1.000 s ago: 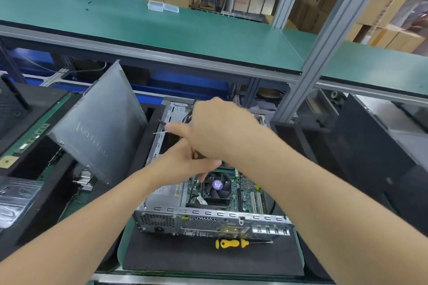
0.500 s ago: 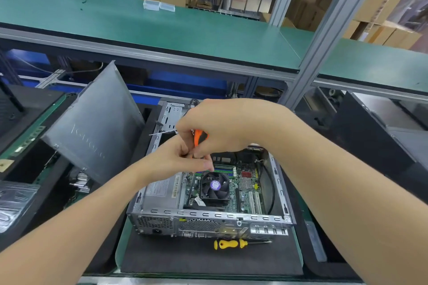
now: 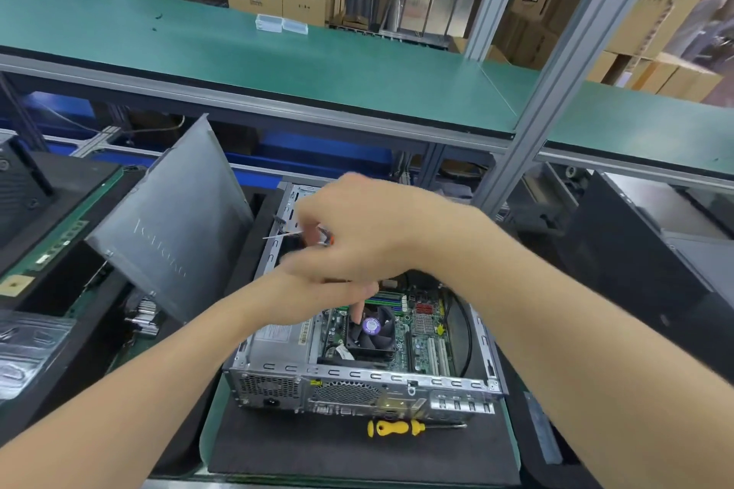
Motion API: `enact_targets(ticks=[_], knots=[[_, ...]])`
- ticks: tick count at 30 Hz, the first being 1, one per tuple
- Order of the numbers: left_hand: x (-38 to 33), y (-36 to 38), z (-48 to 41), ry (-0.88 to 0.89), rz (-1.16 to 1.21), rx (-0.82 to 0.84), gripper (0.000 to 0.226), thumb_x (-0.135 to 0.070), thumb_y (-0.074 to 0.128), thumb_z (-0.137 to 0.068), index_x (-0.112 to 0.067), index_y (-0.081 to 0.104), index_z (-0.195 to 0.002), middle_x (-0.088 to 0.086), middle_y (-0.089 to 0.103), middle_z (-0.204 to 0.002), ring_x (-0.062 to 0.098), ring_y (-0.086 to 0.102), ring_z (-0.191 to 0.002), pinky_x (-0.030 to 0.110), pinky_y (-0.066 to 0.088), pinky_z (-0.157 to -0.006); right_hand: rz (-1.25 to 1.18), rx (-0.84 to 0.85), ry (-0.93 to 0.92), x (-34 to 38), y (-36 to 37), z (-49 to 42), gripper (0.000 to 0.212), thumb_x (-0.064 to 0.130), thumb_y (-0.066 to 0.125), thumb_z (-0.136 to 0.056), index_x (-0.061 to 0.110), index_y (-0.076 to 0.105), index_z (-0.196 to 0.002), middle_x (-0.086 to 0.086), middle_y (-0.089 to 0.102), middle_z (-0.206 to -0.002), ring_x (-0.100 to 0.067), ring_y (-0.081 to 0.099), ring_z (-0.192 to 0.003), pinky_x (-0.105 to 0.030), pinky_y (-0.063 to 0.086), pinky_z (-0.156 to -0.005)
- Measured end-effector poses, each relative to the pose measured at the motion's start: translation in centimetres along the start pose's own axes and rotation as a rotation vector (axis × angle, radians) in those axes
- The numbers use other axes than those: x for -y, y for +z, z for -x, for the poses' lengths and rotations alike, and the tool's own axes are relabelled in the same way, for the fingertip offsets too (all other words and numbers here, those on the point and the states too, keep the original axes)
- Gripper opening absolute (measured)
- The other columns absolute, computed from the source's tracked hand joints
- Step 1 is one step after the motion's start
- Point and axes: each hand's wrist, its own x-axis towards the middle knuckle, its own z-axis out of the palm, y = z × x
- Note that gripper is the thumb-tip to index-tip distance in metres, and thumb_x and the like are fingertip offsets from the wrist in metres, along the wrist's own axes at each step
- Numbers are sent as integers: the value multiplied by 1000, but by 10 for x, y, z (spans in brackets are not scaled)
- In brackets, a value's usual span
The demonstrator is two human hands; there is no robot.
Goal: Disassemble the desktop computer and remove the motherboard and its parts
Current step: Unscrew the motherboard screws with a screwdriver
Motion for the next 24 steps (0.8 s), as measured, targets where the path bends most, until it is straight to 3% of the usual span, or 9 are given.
enact_targets(ticks=[3, 5, 9, 12, 14, 16, 18, 21, 24], knots=[[5, 3, -2, 35, 16, -55, 17, -53, 64, -83, -41, 75, -77, 0, 76, -78, 24, 68, -83, 17, 51, -75, -49, -127, 357, 6, 16, -3, 56, 71, 37, -98, 20, 58, -96, -4, 45, -85, -30, 58, -87, -39, 42, -69], [3, 4, -3, 41, 13, -69, 16, -54, 65, -80, -42, 74, -73, -2, 75, -74, 21, 66, -71, 13, 49, -66, -103, -125, 369, 7, 29, -8, 49, 65, 41, -101, 18, 55, -98, -2, 36, -77, -30, 51, -79, -35, 39, -64], [9, -1, -4, 104, 85, -60, 6, -32, 73, -91, -36, 77, -89, 10, 72, -77, 26, 62, -68, 28, 51, -70, -156, -79, 223, -8, 21, -6, 34, 34, 58, -99, 17, 45, -72, -1, 47, -72, -24, 54, -66, -29, 33, -50], [15, -6, -4, 96, 113, -69, 24, -40, 73, -88, -16, 75, -91, 28, 64, -84, 31, 56, -71, 27, 49, -73, -157, 31, 34, -17, 12, 4, 12, 31, 63, -94, 27, 58, -85, 10, 56, -80, -7, 54, -71, -27, 36, -55], [16, -7, -4, 90, 189, -45, 32, -34, 74, -88, -4, 72, -96, 21, 72, -93, 21, 69, -87, 21, 53, -82, -170, 71, -37, -21, 7, 9, 2, 28, 65, -91, 29, 63, -92, 14, 58, -80, -2, 53, -74, -26, 42, -61], [16, -8, -5, 100, 232, -53, 44, -27, 75, -86, 12, 65, -102, 14, 73, -95, 16, 69, -94, 20, 53, -86, -155, 118, -81, -24, 4, 11, 13, 19, 66, -87, 32, 64, -90, 14, 64, -86, -9, 58, -84, -33, 51, -74], [17, -9, -6, 110, 257, -89, 56, -26, 78, -80, 24, 57, -93, 34, 59, -88, 24, 58, -86, 23, 51, -84, -133, 149, -114, -26, 4, 11, 25, 8, 62, -82, 32, 62, -86, 13, 63, -87, -12, 57, -84, -35, 52, -75], [12, -8, -7, 111, 238, -39, 38, -4, 75, -89, 28, 56, -95, 45, 55, -94, 31, 59, -88, 25, 49, -87, -128, 150, -111, -25, 8, 10, 29, 0, 61, -75, 27, 65, -84, 13, 62, -80, -7, 55, -76, -32, 48, -67], [7, -7, -5, 124, 232, -28, 20, 11, 67, -92, 20, 61, -108, 30, 67, -102, 21, 71, -98, 24, 56, -89, -132, 185, -117, -25, 5, 11, 27, 6, 68, -76, 26, 67, -94, 12, 66, -90, -11, 59, -86, -33, 51, -72]])
